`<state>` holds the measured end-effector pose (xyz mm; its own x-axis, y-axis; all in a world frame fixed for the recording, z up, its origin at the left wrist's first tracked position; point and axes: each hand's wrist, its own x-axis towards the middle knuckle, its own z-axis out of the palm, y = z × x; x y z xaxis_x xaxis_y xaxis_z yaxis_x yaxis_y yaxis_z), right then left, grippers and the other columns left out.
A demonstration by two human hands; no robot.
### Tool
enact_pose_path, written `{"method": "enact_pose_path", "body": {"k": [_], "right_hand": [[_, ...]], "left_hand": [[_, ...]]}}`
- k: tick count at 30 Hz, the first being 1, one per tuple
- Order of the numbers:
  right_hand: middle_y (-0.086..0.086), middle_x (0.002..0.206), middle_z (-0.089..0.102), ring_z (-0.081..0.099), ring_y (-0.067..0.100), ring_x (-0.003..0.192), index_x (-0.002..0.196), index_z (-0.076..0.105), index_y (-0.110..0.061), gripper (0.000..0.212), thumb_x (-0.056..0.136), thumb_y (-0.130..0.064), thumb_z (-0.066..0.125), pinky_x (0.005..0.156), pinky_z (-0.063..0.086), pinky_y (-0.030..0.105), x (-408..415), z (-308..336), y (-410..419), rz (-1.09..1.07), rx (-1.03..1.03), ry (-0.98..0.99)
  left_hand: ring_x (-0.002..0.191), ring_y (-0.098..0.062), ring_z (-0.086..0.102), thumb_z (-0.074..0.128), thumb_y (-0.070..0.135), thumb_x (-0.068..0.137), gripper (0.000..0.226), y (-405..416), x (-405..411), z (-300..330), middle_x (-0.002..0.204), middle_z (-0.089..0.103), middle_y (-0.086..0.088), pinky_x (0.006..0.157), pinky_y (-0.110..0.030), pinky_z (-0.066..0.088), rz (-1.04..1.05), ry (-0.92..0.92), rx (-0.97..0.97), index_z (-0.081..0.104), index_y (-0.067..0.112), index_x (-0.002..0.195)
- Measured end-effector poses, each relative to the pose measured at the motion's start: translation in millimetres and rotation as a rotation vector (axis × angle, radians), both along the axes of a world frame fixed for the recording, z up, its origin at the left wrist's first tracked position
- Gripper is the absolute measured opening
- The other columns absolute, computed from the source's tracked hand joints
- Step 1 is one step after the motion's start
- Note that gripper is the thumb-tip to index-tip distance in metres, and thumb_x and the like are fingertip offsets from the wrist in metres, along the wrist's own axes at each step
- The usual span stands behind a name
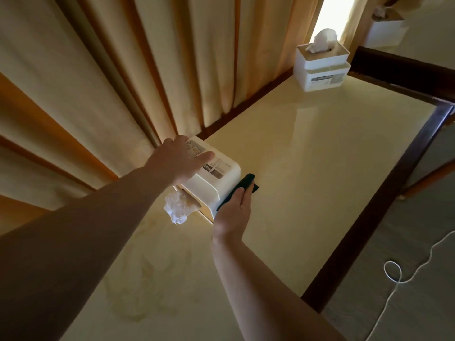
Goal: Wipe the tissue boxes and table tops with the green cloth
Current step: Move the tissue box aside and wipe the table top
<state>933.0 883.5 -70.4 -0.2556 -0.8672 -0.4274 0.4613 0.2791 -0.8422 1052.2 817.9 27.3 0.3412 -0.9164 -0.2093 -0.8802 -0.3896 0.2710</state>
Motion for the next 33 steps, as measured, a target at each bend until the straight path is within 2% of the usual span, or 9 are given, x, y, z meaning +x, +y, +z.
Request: {"method": "enact_pose_path", "body": {"k": [2,5,11,14,21,23,27,31,33], "right_hand": [[-0.023,0.160,0.041,0.039,0.003,0.148,0.153,0.040,-0.050,0.048,0.106,-0.043,0.037,0.124,0.034,0.041,2.1,9.8,-3.6,-0.007,-0.057,-0.001],[-0.023,0.164,0.033,0.030,-0.003,0.150,0.158,0.034,-0.044,0.049,0.110,-0.038,0.034,0.126,0.029,0.035,1.0,22.7,-8.8,0.014,-0.161,0.082],[-0.026,0.167,0.019,0.016,-0.004,0.154,0.161,0.026,-0.043,0.048,0.114,-0.035,0.027,0.128,0.023,0.037,-0.7,-9.0,2.3,0.060,-0.095,0.145],[-0.026,0.167,0.016,0.018,-0.003,0.154,0.162,0.023,-0.043,0.050,0.113,-0.037,0.028,0.128,0.025,0.038,-0.6,-11.4,11.4,0.101,-0.072,0.135],[-0.023,0.169,0.011,0.003,-0.018,0.149,0.165,0.021,-0.031,0.052,0.114,-0.031,0.031,0.123,0.015,0.017,4.6,19.3,4.3,0.057,-0.244,0.198],[-0.020,0.171,0.012,0.006,-0.016,0.150,0.165,0.021,-0.032,0.054,0.113,-0.039,0.031,0.122,0.019,0.016,3.6,11.0,0.5,0.042,-0.235,0.238],[-0.015,0.172,0.008,0.006,-0.008,0.154,0.167,0.013,-0.030,0.070,0.104,-0.057,0.030,0.128,0.023,0.035,4.0,-7.5,13.8,0.110,-0.190,0.265],[-0.017,0.173,0.004,0.010,-0.006,0.155,0.166,0.008,-0.034,0.082,0.099,-0.066,0.041,0.125,0.029,0.031,4.5,4.3,30.9,0.188,-0.220,0.236],[-0.015,0.173,0.004,0.009,-0.003,0.156,0.166,0.007,-0.035,0.092,0.094,-0.068,0.053,0.120,0.028,0.019,3.9,16.7,32.6,0.201,-0.246,0.228]], "left_hand": [[0.123,-0.033,0.056,0.043,0.095,0.063,0.114,0.4,-0.6,2.7,0.135,0.054,-0.012,0.101,-0.047,0.049,0.002,0.005,0.017,0.041,0.019,0.149],[0.119,-0.032,0.058,0.036,0.101,0.052,0.124,2.0,1.6,3.5,0.132,0.057,-0.009,0.099,-0.049,0.052,-0.006,0.021,0.009,0.042,0.021,0.148],[0.126,-0.033,0.055,0.048,0.094,0.074,0.107,1.4,4.6,-1.8,0.137,0.053,-0.012,0.102,-0.048,0.048,-0.039,0.005,0.000,0.038,0.020,0.152],[0.118,-0.033,0.059,0.040,0.102,0.063,0.115,2.8,5.6,-1.3,0.130,0.058,-0.011,0.098,-0.049,0.051,-0.057,0.008,0.007,0.044,0.022,0.146],[0.114,-0.031,0.061,0.030,0.110,0.053,0.128,3.9,8.0,-7.0,0.127,0.061,-0.009,0.096,-0.051,0.054,-0.052,0.029,-0.020,0.042,0.023,0.146],[0.117,-0.032,0.060,0.031,0.108,0.054,0.128,3.1,7.4,-7.7,0.130,0.060,-0.009,0.098,-0.052,0.052,-0.048,0.025,-0.019,0.039,0.022,0.149],[0.120,-0.033,0.058,0.032,0.106,0.056,0.127,2.5,7.7,-8.5,0.133,0.058,-0.010,0.100,-0.052,0.051,-0.053,0.027,-0.029,0.038,0.022,0.151],[0.121,-0.033,0.057,0.032,0.105,0.058,0.125,1.8,8.7,-10.9,0.134,0.057,-0.010,0.101,-0.052,0.050,-0.055,0.026,-0.030,0.037,0.022,0.152],[0.119,-0.031,0.058,0.032,0.107,0.058,0.124,1.8,9.4,-11.7,0.131,0.059,-0.008,0.100,-0.052,0.051,-0.057,0.026,-0.023,0.037,0.024,0.150]]}}
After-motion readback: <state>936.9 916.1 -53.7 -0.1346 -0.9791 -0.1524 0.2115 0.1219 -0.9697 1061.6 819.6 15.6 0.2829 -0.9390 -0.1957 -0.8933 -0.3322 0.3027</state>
